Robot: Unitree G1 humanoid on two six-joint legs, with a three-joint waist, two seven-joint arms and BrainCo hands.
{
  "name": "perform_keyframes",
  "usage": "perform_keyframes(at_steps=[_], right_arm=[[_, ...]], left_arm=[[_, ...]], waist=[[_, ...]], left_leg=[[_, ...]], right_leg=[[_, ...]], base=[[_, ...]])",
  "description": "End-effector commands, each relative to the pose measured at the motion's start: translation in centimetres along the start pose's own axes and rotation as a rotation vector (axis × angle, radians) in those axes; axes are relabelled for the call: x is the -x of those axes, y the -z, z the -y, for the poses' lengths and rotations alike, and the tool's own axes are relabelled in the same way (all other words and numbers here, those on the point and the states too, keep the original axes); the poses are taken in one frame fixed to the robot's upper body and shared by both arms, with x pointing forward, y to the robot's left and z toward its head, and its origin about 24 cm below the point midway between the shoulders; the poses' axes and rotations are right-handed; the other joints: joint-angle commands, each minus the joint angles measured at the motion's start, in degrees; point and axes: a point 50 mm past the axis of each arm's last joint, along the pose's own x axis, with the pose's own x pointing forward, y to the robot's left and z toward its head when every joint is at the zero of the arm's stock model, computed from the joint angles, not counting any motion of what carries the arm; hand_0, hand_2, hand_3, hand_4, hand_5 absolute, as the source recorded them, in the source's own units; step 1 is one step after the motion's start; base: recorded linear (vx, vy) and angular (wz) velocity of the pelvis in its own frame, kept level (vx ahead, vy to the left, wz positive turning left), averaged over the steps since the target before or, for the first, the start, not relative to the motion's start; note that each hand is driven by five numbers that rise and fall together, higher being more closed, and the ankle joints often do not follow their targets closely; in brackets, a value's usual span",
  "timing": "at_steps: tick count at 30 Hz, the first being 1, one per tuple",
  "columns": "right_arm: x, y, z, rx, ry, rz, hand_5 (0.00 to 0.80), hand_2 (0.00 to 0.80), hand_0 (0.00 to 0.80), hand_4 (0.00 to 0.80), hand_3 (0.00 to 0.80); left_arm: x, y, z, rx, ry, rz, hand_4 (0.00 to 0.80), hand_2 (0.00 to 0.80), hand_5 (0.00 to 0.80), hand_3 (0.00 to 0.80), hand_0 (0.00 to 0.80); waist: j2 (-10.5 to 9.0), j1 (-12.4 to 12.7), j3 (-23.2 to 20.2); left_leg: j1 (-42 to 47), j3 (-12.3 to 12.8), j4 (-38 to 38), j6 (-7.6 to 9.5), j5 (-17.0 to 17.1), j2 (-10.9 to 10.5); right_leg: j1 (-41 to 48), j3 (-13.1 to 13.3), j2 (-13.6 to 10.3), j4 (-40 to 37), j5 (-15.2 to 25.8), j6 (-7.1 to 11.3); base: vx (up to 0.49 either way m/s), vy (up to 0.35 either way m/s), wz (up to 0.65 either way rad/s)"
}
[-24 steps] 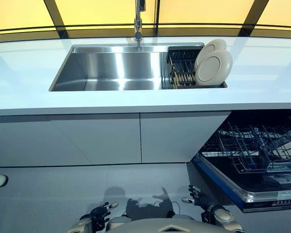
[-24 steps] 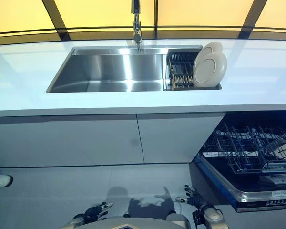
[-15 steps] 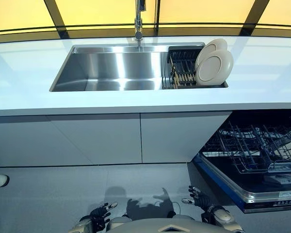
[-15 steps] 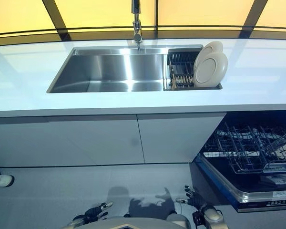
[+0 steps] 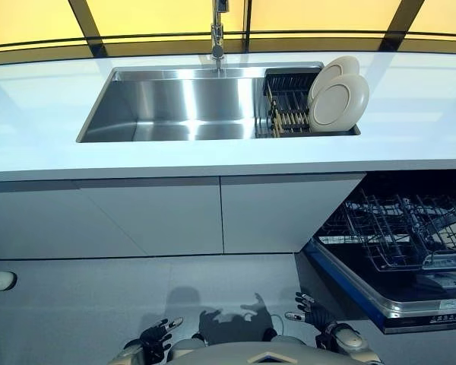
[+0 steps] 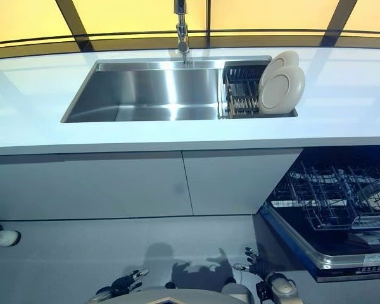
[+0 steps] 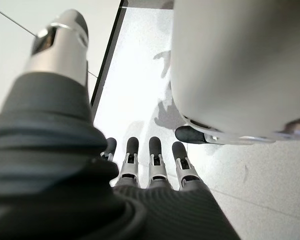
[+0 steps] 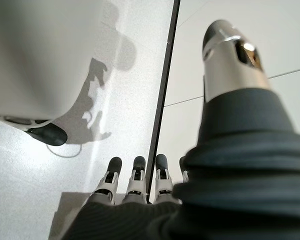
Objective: Take plates into dishwasher
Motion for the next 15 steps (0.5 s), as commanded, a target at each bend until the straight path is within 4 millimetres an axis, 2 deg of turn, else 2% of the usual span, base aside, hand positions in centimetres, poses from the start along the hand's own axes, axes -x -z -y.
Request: perform_keyframes(at_steps=[1,6,8,9,12,13,14,15], right_arm=[[-1.1,-3.7,0.3,0.008,-0.002,0.132,0.0,0.0,0.0,0.0,0.0],[-1.0,-4.0,0.5,0.032,-0.003,0.146,0.0,0.0,0.0,0.0,0.0],[-1.0,-4.8,0.6,0.043,-0.019,0.194,0.0,0.0,0.0,0.0,0.0],[-0.9,-5.7,0.6,0.027,-0.034,0.245,0.0,0.0,0.0,0.0,0.0],[0.1,-10.0,0.8,0.035,-0.096,0.453,0.0,0.0,0.0,0.0,0.0],[1.3,-12.3,1.0,0.04,-0.119,0.569,0.0,0.0,0.0,0.0,0.0],[2.1,-13.7,1.2,0.042,-0.126,0.655,0.0,0.0,0.0,0.0,0.0],[3.9,-15.8,2.0,0.049,-0.123,0.813,0.0,0.0,0.0,0.0,0.0]], left_arm=[[-0.5,-1.9,1.1,0.002,0.012,0.048,0.0,0.0,0.0,0.0,0.0],[-0.6,-2.4,1.4,-0.012,0.016,0.069,0.0,0.0,0.0,0.0,0.0],[-0.7,-3.0,1.8,-0.007,0.021,0.088,0.0,0.0,0.0,0.0,0.0],[-0.7,-3.1,1.8,-0.006,0.021,0.094,0.0,0.0,0.0,0.0,0.0],[-0.5,-3.0,1.5,0.031,0.005,0.107,0.0,0.0,0.0,0.0,0.0],[-0.3,-2.8,0.9,0.064,-0.012,0.111,0.0,0.0,0.0,0.0,0.0],[-0.1,-2.5,0.5,0.088,-0.023,0.11,0.0,0.0,0.0,0.0,0.0],[0.1,-1.9,0.0,0.125,-0.036,0.104,0.0,0.0,0.0,0.0,0.0]], waist=[[-0.72,-1.7,1.8],[-1.93,-2.0,2.6],[-2.93,-1.5,3.7],[-3.49,-1.4,3.9],[-4.43,-1.5,4.4],[-4.64,-1.6,4.6],[-4.59,-1.5,4.8],[-4.21,-1.3,5.0]], left_leg=[[-1.9,1.8,3.9,3.68,-4.2,-4.2],[-4.7,0.9,11.7,2.44,-4.7,-2.6],[-7.4,-0.4,18.5,1.97,-3.5,-1.5],[-8.1,-1.0,21.0,2.3,-3.9,-1.6],[-9.3,-2.3,23.8,3.15,-4.9,-2.4],[-10.7,-3.5,22.6,3.37,-4.8,-3.7],[-11.6,-3.7,21.2,3.26,-4.5,-4.4],[-13.5,-3.1,18.3,2.44,-2.4,-4.1]], right_leg=[[-1.8,-0.3,2.6,7.4,-6.9,-0.94],[-2.2,0.6,3.0,9.6,-7.8,-2.82],[-1.7,1.0,2.8,10.0,-8.0,-3.76],[-1.7,1.2,2.6,10.1,-7.9,-3.99],[-1.6,2.6,2.9,10.4,-7.8,-4.3],[-1.7,4.0,3.2,10.1,-7.6,-3.95],[-1.4,4.9,3.6,9.7,-7.5,-3.63],[-0.5,6.3,4.4,8.7,-7.9,-3.31]], base=[[0.007,-0.121,0.0],[0.006,-0.131,0.01],[0.005,-0.13,-0.03],[0.02,-0.113,-0.06],[0.043,-0.074,-0.28],[0.062,-0.024,-0.21],[0.09,0.009,-0.23],[0.119,0.054,-0.31]])
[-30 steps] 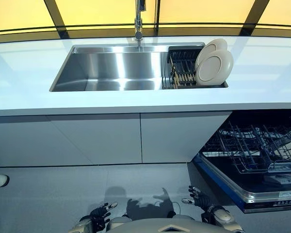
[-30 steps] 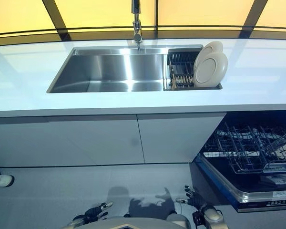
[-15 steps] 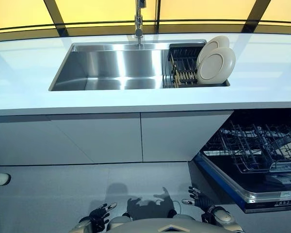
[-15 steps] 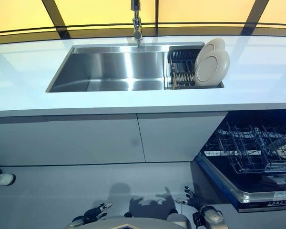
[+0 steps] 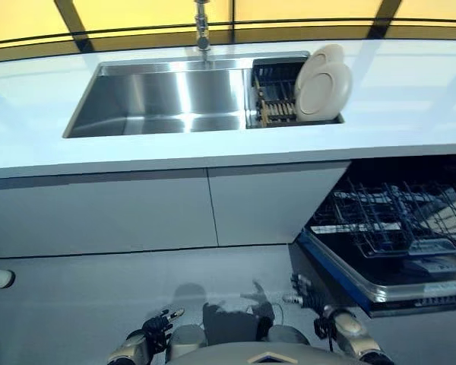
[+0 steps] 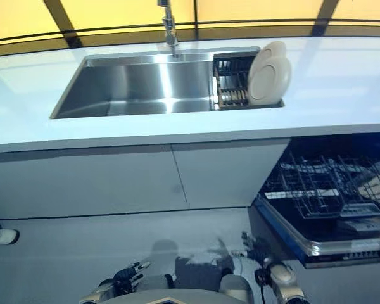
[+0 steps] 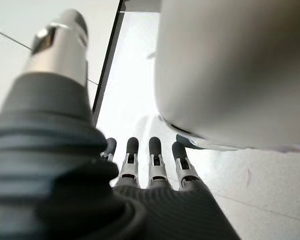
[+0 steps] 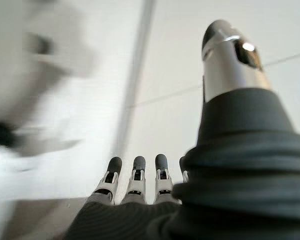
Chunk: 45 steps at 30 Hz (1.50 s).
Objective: Take plates into dishwasher
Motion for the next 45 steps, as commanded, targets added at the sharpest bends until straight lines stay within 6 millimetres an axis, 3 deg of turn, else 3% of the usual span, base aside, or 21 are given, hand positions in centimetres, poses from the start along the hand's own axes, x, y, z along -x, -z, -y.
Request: perform_keyframes(at_steps=[1,4,6,8,9,10,11,13,18,20,24,27,28,30,33,36,39,42,45], right_arm=[[0.1,-8.4,1.9,0.011,-0.007,0.46,0.0,0.0,0.0,0.0,0.0],[2.4,-13.6,4.4,-0.004,0.096,0.74,0.0,0.0,0.0,0.0,0.0],[3.2,-16.2,5.9,-0.037,0.127,0.844,0.0,0.0,0.0,0.0,0.0],[3.9,-18.0,6.7,-0.035,0.151,0.928,0.0,0.0,0.0,0.0,0.0],[4.3,-19.4,7.0,-0.025,0.171,0.983,0.0,0.0,0.0,0.0,0.0],[4.2,-19.7,7.2,-0.03,0.182,0.994,0.0,0.0,0.0,0.0,0.0],[4.3,-21.4,7.5,-0.042,0.192,1.047,0.0,0.0,0.0,0.0,0.0],[4.3,-22.9,8.0,-0.065,0.209,1.08,0.0,0.0,0.0,0.0,0.0],[4.2,-27.3,9.2,-0.09,0.261,1.101,0.0,0.0,0.0,0.0,0.0],[4.0,-28.3,9.3,-0.066,0.273,1.092,0.0,0.0,0.0,0.0,0.0],[4.0,-31.5,11.4,-0.01,0.324,1.013,0.0,0.0,0.0,0.0,0.0],[3.7,-32.5,12.7,0.025,0.362,0.942,0.0,0.0,0.0,0.0,0.0],[3.5,-32.7,13.1,0.038,0.374,0.889,0.0,0.0,0.0,0.0,0.0],[3.3,-32.6,13.3,0.039,0.379,0.858,0.0,0.0,0.0,0.0,0.0],[2.4,-32.4,13.6,0.033,0.386,0.789,0.0,0.0,0.0,0.0,0.0],[2.3,-32.5,13.9,0.021,0.401,0.767,0.0,0.0,0.0,0.0,0.0],[3.0,-32.5,14.6,-0.015,0.459,0.782,0.0,0.0,0.0,0.0,0.0],[3.6,-32.4,15.5,-0.037,0.527,0.782,0.0,0.0,0.0,0.0,0.0],[4.2,-32.3,16.6,-0.056,0.605,0.765,0.0,0.0,0.0,0.0,0.0]], left_arm=[[0.3,0.2,-0.7,0.099,-0.028,0.026,0.0,0.0,0.0,0.0,0.0],[0.8,2.7,-1.0,0.155,-0.041,-0.009,0.0,0.0,0.0,0.0,0.0],[0.9,3.5,-0.8,0.177,-0.036,-0.016,0.0,0.0,0.0,0.0,0.0],[1.0,3.7,-0.8,0.188,-0.028,-0.019,0.0,0.0,0.0,0.0,0.0],[0.9,3.5,-0.7,0.184,-0.025,-0.028,0.0,0.0,0.0,0.0,0.0],[0.8,3.4,-0.6,0.179,-0.025,-0.029,0.0,0.0,0.0,0.0,0.0],[0.6,2.6,-0.5,0.172,-0.032,-0.001,0.0,0.0,0.0,0.0,0.0],[0.3,1.7,-0.1,0.135,-0.011,0.011,0.0,0.0,0.0,0.0,0.0],[-0.1,-0.3,0.3,-0.01,0.013,-0.004,0.0,0.0,0.0,0.0,0.0],[-0.2,-0.7,0.4,-0.038,0.025,-0.005,0.0,0.0,0.0,0.0,0.0],[-0.4,-1.8,0.3,-0.078,0.019,-0.002,0.0,0.0,0.0,0.0,0.0],[-0.4,-2.4,0.2,-0.097,0.004,0.006,0.0,0.0,0.0,0.0,0.0],[-0.3,-2.6,-0.2,-0.118,-0.007,-0.003,0.0,0.0,0.0,0.0,0.0],[-0.3,-2.4,-0.5,-0.146,-0.015,-0.021,0.0,0.0,0.0,0.0,0.0],[-0.1,-1.8,-1.0,-0.154,-0.029,-0.038,0.0,0.0,0.0,0.0,0.0],[-0.1,-2.3,-0.9,-0.161,-0.01,-0.029,0.0,0.0,0.0,0.0,0.0],[-0.2,-3.5,-0.5,-0.177,0.006,0.006,0.0,0.0,0.0,0.0,0.0],[-0.1,-4.3,-0.6,-0.14,-0.008,0.036,0.0,0.0,0.0,0.0,0.0],[0.0,-4.3,-1.1,-0.072,-0.048,0.03,0.0,0.0,0.0,0.0,0.0]], waist=[[-1.35,-1.2,0.7],[0.89,0.9,0.6],[1.62,1.9,0.1],[1.9,2.2,-0.4],[1.78,2.2,-1.4],[1.58,2.4,-1.7],[0.87,3.4,-2.8],[0.45,4.3,-4.2],[-1.49,5.8,-5.9],[-1.7,6.1,-6.2],[-3.07,7.9,-6.9],[-3.88,9.1,-7.3],[-4.85,9.6,-7.5],[-4.96,10.0,-7.9],[-4.46,9.5,-7.5],[-2.63,7.8,-6.7],[-1.36,6.2,-5.2],[-1.43,5.4,-4.6],[-1.54,5.2,-5.0]], left_leg=[[-6.1,2.2,-2.3,1.37,1.2,-4.0],[-12.1,-1.4,-9.0,-1.43,11.2,-2.4],[-12.6,-1.0,-10.1,-1.64,12.7,-1.1],[-11.8,0.8,-10.1,-1.15,11.5,-0.5],[-11.0,3.1,-9.4,-0.35,9.0,-0.5],[-11.0,3.5,-8.3,-0.09,8.2,-0.8],[-10.0,4.2,-7.9,0.82,5.3,-1.8],[-8.3,4.9,-9.3,1.59,4.1,-2.0],[-5.4,3.4,-12.9,2.95,3.8,-4.1],[-5.3,2.8,-13.3,3.28,3.7,-4.4],[-5.6,1.5,-13.0,4.67,2.9,-6.9],[-6.0,0.6,-12.7,5.52,2.3,-8.6],[-6.3,0.7,-12.6,6.22,2.3,-9.9],[-6.2,1.0,-12.9,6.45,2.5,-10.3],[-3.3,2.3,-14.8,6.17,2.3,-9.6],[0.7,2.9,-17.1,4.76,2.4,-7.0],[3.1,2.3,-18.3,4.76,0.8,-5.7],[4.2,3.1,-18.1,4.7,-0.6,-5.5],[4.5,2.7,-17.3,3.95,-1.1,-5.2]], right_leg=[[3.8,2.8,5.5,1.7,-5.5,0.47],[7.7,6.0,7.4,0.7,-7.8,0.19],[9.8,6.0,6.9,0.7,-9.2,0.1],[11.0,5.6,6.0,1.1,-10.2,0.1],[11.7,4.5,4.8,1.9,-11.0,0.27],[12.1,4.0,4.1,2.2,-11.2,0.49],[13.7,2.1,1.8,2.8,-11.8,1.57],[13.7,0.0,0.6,3.7,-11.6,2.37],[12.5,-2.6,-1.8,5.8,-8.7,4.68],[11.8,-2.9,-2.1,6.2,-7.5,5.15],[11.5,-3.2,-3.2,7.4,-4.2,6.56],[11.5,-2.8,-3.7,10.6,-2.1,6.65],[11.6,-2.8,-4.0,13.8,0.2,7.28],[10.3,-3.2,-4.2,17.3,3.5,7.53],[6.6,-4.3,-3.9,17.7,2.1,6.95],[0.3,-5.4,-2.1,13.5,0.6,6.59],[-6.7,-5.4,-2.6,12.3,3.1,6.83],[-7.8,-6.1,-3.3,8.0,3.5,7.09],[-5.0,-5.6,-1.5,2.2,1.9,6.28]], base=[[0.214,0.112,-0.46],[0.31,0.181,-0.5],[0.318,0.273,-0.74],[0.252,0.293,-0.33],[0.226,0.281,-0.07],[0.299,0.34,-0.06],[0.232,0.231,-0.15],[0.242,0.182,-0.13],[0.184,0.097,-0.25],[0.084,0.078,0.11],[0.08,0.114,0.25],[0.069,0.111,0.13],[0.074,0.086,0.16],[0.102,0.093,0.16],[0.132,0.031,-0.02],[0.12,-0.104,-0.03],[0.071,-0.175,0.06],[0.032,-0.19,0.32],[0.069,-0.167,0.33]])
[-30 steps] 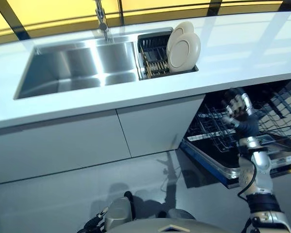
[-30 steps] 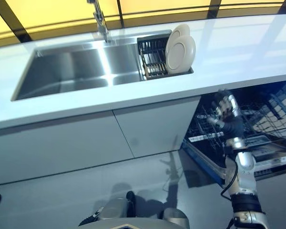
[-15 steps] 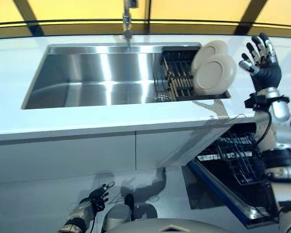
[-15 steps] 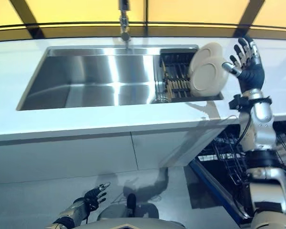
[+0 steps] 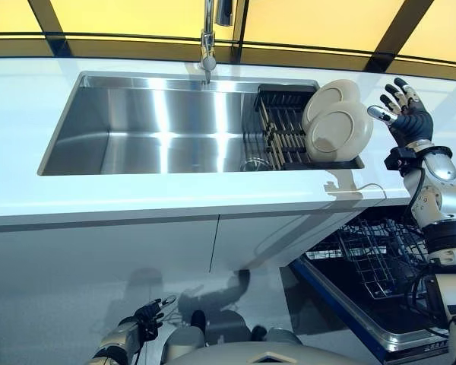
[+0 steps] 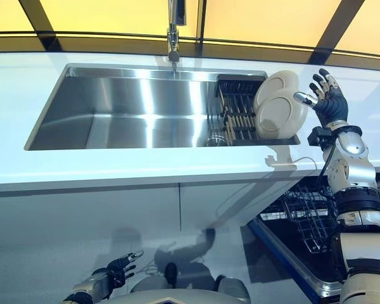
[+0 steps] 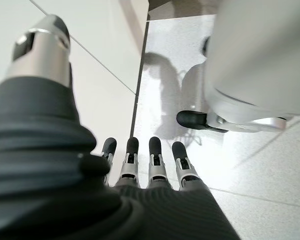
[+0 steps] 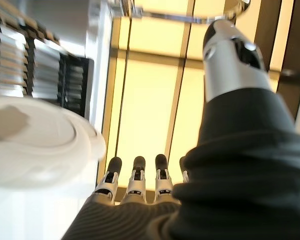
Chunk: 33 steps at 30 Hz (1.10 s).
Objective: Take plates into dishwasher
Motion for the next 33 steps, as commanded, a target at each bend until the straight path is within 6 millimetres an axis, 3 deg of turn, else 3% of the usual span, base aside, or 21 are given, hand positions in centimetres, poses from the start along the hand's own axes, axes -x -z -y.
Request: perform_keyframes(at_steps=[1,11,17,25,33], right_arm=[[-0.9,-4.8,3.2,0.036,0.135,0.118,0.0,0.0,0.0,0.0,0.0],[-0.3,-5.3,5.9,0.073,0.253,0.108,0.0,0.0,0.0,0.0,0.0],[0.0,-4.5,5.9,0.1,0.245,0.097,0.0,0.0,0.0,0.0,0.0],[0.4,-1.8,5.9,0.093,0.223,-0.022,0.0,0.0,0.0,0.0,0.0],[0.6,0.2,5.7,0.118,0.201,-0.123,0.0,0.0,0.0,0.0,0.0]], left_arm=[[0.0,-1.0,-0.3,0.054,-0.028,0.024,0.0,0.0,0.0,0.0,0.0],[0.2,0.7,-0.4,0.035,-0.002,-0.001,0.0,0.0,0.0,0.0,0.0],[0.3,0.3,-0.6,0.027,-0.002,0.011,0.0,0.0,0.0,0.0,0.0],[0.3,0.7,-0.3,0.014,0.007,0.01,0.0,0.0,0.0,0.0,0.0],[0.4,1.5,-0.4,-0.026,0.025,-0.009,0.0,0.0,0.0,0.0,0.0]], waist=[[0.39,2.2,-1.1],[0.67,1.9,-2.2],[1.45,1.5,-1.8],[2.66,0.6,-1.0],[3.16,-0.1,-1.6]], left_leg=[[2.7,5.5,1.9,-2.98,-6.9,-0.5],[4.1,6.3,1.8,-3.91,-7.5,0.4],[4.0,6.4,2.4,-4.36,-7.8,0.8],[4.0,7.0,3.0,-5.19,-8.0,1.4],[4.0,6.6,3.1,-4.88,-8.5,0.2]], right_leg=[[1.7,-0.8,2.0,-0.2,4.7,-1.5],[5.6,-1.7,3.3,-3.1,3.3,-2.75],[5.5,-1.9,3.4,-2.7,2.7,-2.98],[6.3,-1.7,3.6,-3.1,1.9,-3.55],[6.0,-0.1,3.5,-3.9,2.6,-3.23]], base=[[0.091,-0.137,0.41],[0.068,-0.097,0.12],[0.049,-0.087,0.0],[0.039,-0.044,-0.03],[0.049,0.059,-0.05]])
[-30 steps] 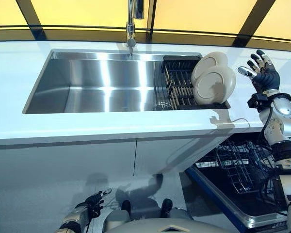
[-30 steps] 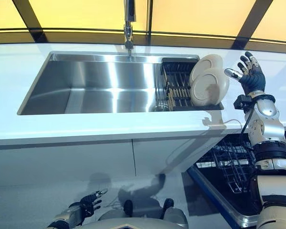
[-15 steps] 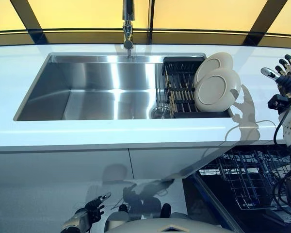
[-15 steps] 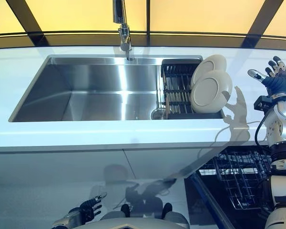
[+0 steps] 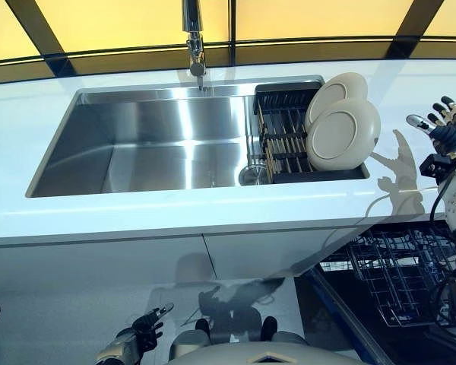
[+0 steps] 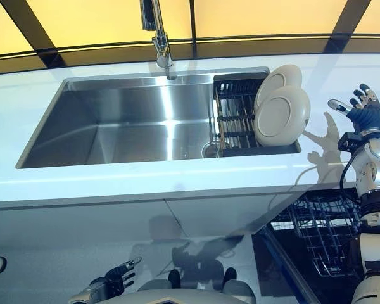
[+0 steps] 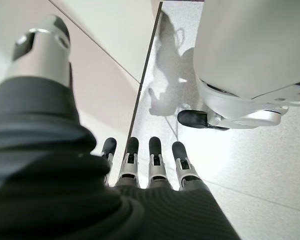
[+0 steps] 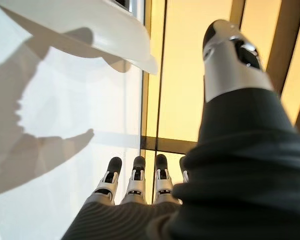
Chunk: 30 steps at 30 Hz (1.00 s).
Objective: Take plates into dishwasher
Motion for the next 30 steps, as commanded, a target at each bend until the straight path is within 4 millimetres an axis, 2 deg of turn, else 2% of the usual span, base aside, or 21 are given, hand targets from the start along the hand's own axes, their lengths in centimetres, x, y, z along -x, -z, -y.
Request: perform_keyframes(at_steps=[1,3,4,6,7,8,10,11,13,15,16,19,30], right_arm=[[-0.4,-0.7,-0.3,0.018,-0.009,0.028,0.0,0.0,0.0,0.0,0.0],[-0.3,-0.4,-0.9,0.022,-0.032,0.018,0.0,0.0,0.0,0.0,0.0],[-0.2,-0.2,-1.2,0.008,-0.043,0.019,0.0,0.0,0.0,0.0,0.0],[-0.3,-0.2,-2.5,-0.017,-0.088,0.023,0.0,0.0,0.0,0.0,0.0],[-0.7,-0.6,-4.2,-0.015,-0.115,0.045,0.0,0.0,0.0,0.0,0.0],[-0.8,-0.8,-4.4,-0.019,-0.114,0.055,0.0,0.0,0.0,0.0,0.0],[-0.9,-0.8,-4.2,-0.022,-0.102,0.064,0.0,0.0,0.0,0.0,0.0],[-1.0,-0.6,-4.2,-0.016,-0.104,0.059,0.0,0.0,0.0,0.0,0.0],[-1.2,-1.0,-4.0,0.019,-0.111,0.051,0.0,0.0,0.0,0.0,0.0],[-1.2,-1.1,-3.4,0.015,-0.11,0.036,0.0,0.0,0.0,0.0,0.0],[-1.2,-1.2,-3.1,0.017,-0.109,0.028,0.0,0.0,0.0,0.0,0.0],[-1.2,-0.7,-2.4,0.025,-0.101,-0.014,0.0,0.0,0.0,0.0,0.0],[-1.7,-1.4,-2.6,0.029,-0.11,-0.004,0.0,0.0,0.0,0.0,0.0]], left_arm=[[0.0,-0.3,-0.3,-0.081,0.009,0.0,0.0,0.0,0.0,0.0,0.0],[0.0,-0.2,-0.4,-0.117,0.019,-0.016,0.0,0.0,0.0,0.0,0.0],[0.1,-0.2,-0.7,-0.136,0.011,-0.019,0.0,0.0,0.0,0.0,0.0],[0.3,-0.1,-1.5,-0.103,-0.029,-0.011,0.0,0.0,0.0,0.0,0.0],[0.6,-0.8,-2.3,-0.038,-0.057,0.022,0.0,0.0,0.0,0.0,0.0],[0.6,-1.2,-2.5,-0.023,-0.058,0.036,0.0,0.0,0.0,0.0,0.0],[0.6,-1.6,-2.6,0.0,-0.062,0.053,0.0,0.0,0.0,0.0,0.0],[0.6,-1.6,-2.6,0.031,-0.07,0.056,0.0,0.0,0.0,0.0,0.0],[0.3,-1.7,-1.9,0.121,-0.067,0.064,0.0,0.0,0.0,0.0,0.0],[0.1,-1.4,-1.1,0.089,-0.035,0.05,0.0,0.0,0.0,0.0,0.0],[0.0,-1.3,-0.7,0.07,-0.022,0.048,0.0,0.0,0.0,0.0,0.0],[-0.1,-0.8,-0.3,0.032,-0.001,0.034,0.0,0.0,0.0,0.0,0.0],[0.0,-0.8,-0.4,0.011,0.008,0.043,0.0,0.0,0.0,0.0,0.0]], waist=[[-1.5,-0.1,-2.4],[-1.28,-0.4,-2.3],[-1.0,-0.3,-2.0],[-0.47,0.5,-1.6],[-0.11,1.0,-0.2],[0.01,0.9,0.1],[-0.15,1.0,0.2],[-0.29,1.4,-0.3],[-0.73,1.5,-1.1],[-1.32,1.7,-1.5],[-1.67,1.9,-1.4],[-2.08,2.4,-1.7],[-1.25,3.7,-1.5]], left_leg=[[0.0,0.5,2.8,1.89,-6.1,-3.8],[0.4,0.6,2.3,2.3,-6.1,-4.3],[0.6,0.9,1.9,2.61,-5.9,-4.3],[1.6,2.8,1.7,2.29,-6.3,-3.3],[2.0,4.4,1.9,2.7,-5.7,-2.6],[2.0,4.1,2.1,2.92,-5.9,-2.4],[1.7,4.3,2.8,2.92,-6.4,-2.0],[2.2,4.3,3.0,2.18,-7.3,-1.5],[1.3,5.2,3.4,1.33,-6.7,-0.4],[0.9,5.2,3.7,0.86,-6.3,0.2],[0.1,5.5,3.9,0.93,-5.0,0.3],[0.3,4.9,3.2,0.16,-4.4,0.6],[0.5,4.2,1.6,-0.53,-3.4,0.5]], right_leg=[[-0.5,-1.1,-1.3,4.3,-5.4,2.64],[-1.5,-0.9,-1.3,5.5,-5.3,3.18],[-2.1,-1.7,-1.3,7.7,-5.9,3.27],[-2.9,-5.4,-3.2,11.8,-6.7,4.57],[-4.7,-6.1,-5.9,13.6,-4.8,5.7],[-5.2,-5.2,-6.2,13.3,-4.7,5.79],[-4.3,-5.3,-6.0,10.9,-4.8,5.22],[-2.7,-5.9,-5.5,8.5,-5.2,5.46],[-1.4,-5.7,-4.4,6.5,-5.6,4.52],[-0.4,-6.1,-4.1,6.5,-6.4,3.92],[-0.5,-6.9,-4.2,6.4,-5.5,3.34],[0.9,-7.7,-4.1,5.6,-5.8,3.11],[1.9,-8.9,-4.1,4.5,-5.9,2.92]], base=[[0.033,0.048,-0.07],[0.022,0.032,-0.15],[-0.009,-0.022,-0.19],[-0.024,-0.062,-0.33],[-0.095,-0.113,-0.74],[-0.151,-0.183,-1.07],[0.014,-0.151,-0.58],[0.048,-0.152,-0.11],[0.014,-0.157,-0.07],[-0.014,-0.113,0.04],[-0.041,-0.093,0.1],[0.022,-0.068,0.14],[0.017,-0.022,0.08]])
